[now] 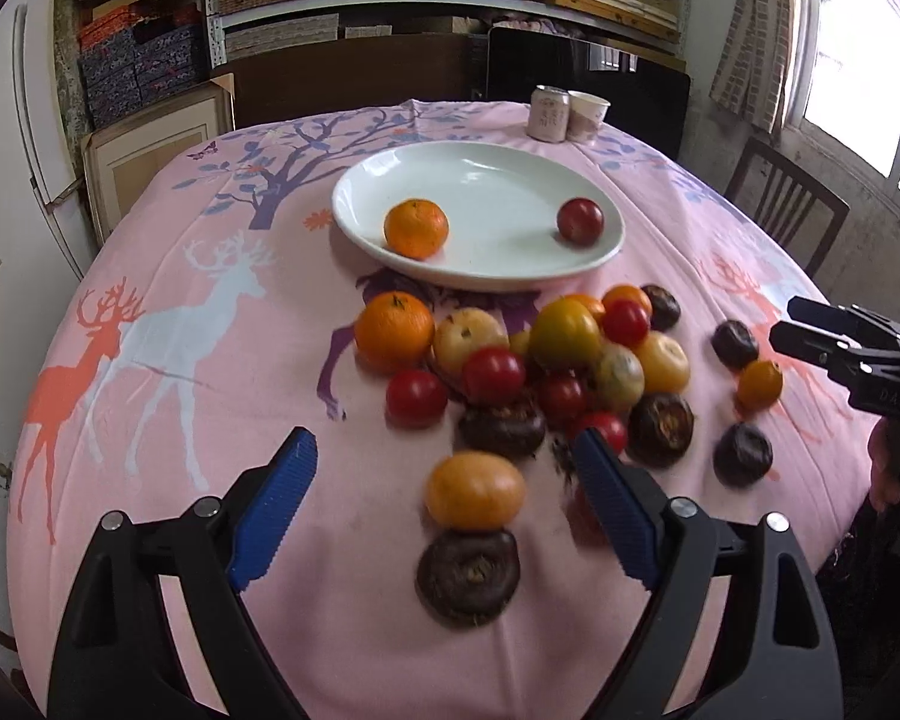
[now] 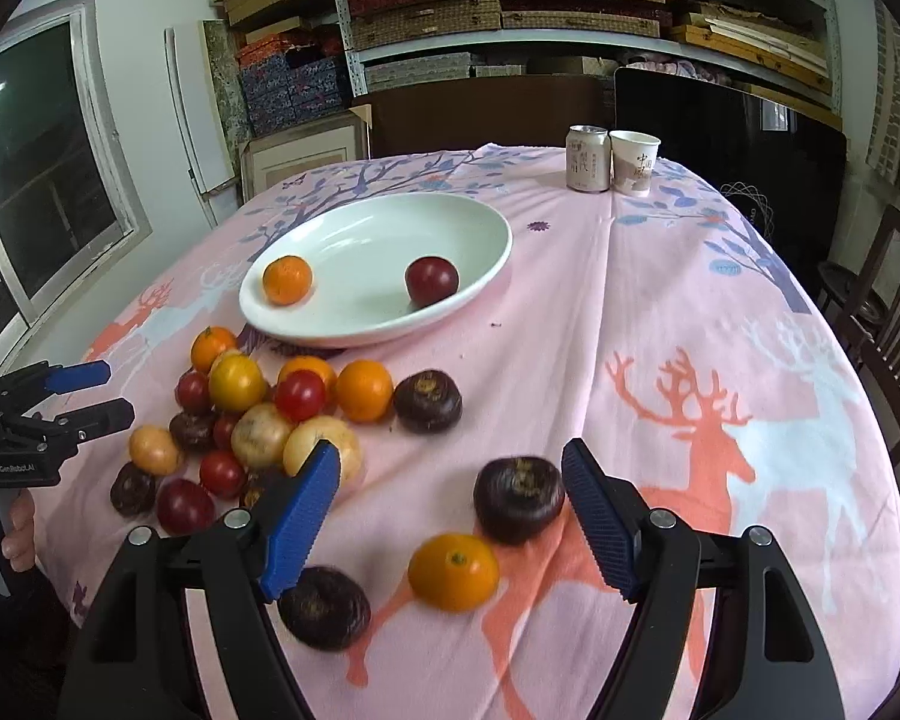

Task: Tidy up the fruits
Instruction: 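Carry both fruits onto the white plate and open both tools, then grasp a dark brown fruit with the left tool while the right tool grasps another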

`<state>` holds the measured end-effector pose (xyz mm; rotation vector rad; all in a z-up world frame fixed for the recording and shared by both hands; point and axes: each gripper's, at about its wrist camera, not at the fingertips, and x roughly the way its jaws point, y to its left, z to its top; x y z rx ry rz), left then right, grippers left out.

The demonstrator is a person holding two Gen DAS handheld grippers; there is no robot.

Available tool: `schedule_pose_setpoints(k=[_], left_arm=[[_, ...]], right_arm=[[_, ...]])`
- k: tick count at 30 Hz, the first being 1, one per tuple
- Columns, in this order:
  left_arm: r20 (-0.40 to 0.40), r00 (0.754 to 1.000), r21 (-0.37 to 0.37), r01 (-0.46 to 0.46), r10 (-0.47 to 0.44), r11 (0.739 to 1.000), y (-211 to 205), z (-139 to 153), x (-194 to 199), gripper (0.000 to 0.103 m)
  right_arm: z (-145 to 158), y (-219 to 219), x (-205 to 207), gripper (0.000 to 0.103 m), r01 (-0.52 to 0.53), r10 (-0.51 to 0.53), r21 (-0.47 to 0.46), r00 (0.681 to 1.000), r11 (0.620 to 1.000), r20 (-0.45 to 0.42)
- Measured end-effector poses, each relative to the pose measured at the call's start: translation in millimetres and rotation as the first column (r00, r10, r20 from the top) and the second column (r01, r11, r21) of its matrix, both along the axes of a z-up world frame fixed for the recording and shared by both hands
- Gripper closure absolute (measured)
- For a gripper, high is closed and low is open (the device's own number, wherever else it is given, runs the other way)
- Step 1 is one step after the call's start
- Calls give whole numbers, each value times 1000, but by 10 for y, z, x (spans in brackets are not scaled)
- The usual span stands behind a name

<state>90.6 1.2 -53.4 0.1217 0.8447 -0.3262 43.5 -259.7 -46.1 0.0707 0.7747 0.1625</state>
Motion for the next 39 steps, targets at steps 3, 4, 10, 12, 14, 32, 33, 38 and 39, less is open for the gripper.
schedule_pose_setpoints(k=[3,4,10,12,14,32,33,38,39], left_arm=[[-33,999,9,21,-20,1000,18,-163,-177,18],[-43,999,15,21,-20,1000,23,-213,-212,18],[-66,998,21,6,-5,1000,25,-378,-304,18],[-61,998,49,0,3,999,-5,-423,-293,30],[-80,997,62,15,-10,998,-47,-480,-259,43],[17,998,25,59,-59,998,-222,-239,-500,61],[15,998,23,60,-60,998,-226,-239,-499,61],[2,998,20,57,-57,998,-221,-272,-494,61],[2,998,18,57,-57,998,-217,-274,-494,61]], right_arm=[[-42,8,-159,26,-14,15,16,1000,1000,-3],[-53,19,-205,26,-18,18,16,1000,1000,-3],[-87,78,-302,26,-40,40,10,999,999,-5],[-106,87,-322,26,-42,42,9,999,999,-6],[-123,80,-336,26,-43,44,11,999,999,-9],[-291,410,-447,26,-205,204,-11,978,979,-48],[-303,409,-426,26,-197,196,-11,979,980,-53],[-348,436,-384,27,-187,186,-17,981,982,-56],[-349,450,-377,28,-186,185,-25,981,982,-54]])
